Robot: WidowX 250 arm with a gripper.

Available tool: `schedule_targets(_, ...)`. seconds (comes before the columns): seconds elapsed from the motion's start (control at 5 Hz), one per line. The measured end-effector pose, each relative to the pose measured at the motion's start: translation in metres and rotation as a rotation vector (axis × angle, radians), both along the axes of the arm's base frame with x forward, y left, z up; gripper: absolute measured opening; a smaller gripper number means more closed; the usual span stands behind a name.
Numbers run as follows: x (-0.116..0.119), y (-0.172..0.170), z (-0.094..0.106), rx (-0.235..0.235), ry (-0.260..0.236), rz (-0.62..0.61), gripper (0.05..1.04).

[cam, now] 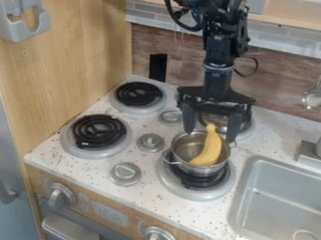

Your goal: Moved the ripe banana to the top right corner of the stove

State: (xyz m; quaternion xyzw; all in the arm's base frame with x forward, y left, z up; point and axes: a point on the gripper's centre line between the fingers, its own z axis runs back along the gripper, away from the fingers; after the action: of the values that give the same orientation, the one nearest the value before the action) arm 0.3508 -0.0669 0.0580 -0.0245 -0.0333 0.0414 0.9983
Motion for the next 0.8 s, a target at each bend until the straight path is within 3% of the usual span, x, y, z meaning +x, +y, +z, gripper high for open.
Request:
schedule_targets(0.2,-0.005,-0.001,-0.016,0.003,0.048,-0.003,0.999)
schedule_targets(0.4,0.008,-0.006,-0.036,-0.009,0.076,-0.031,0.999)
schedule_targets(0.8,0.04,-0.004,-0.061,0.031,0.094,-0.02,0.999)
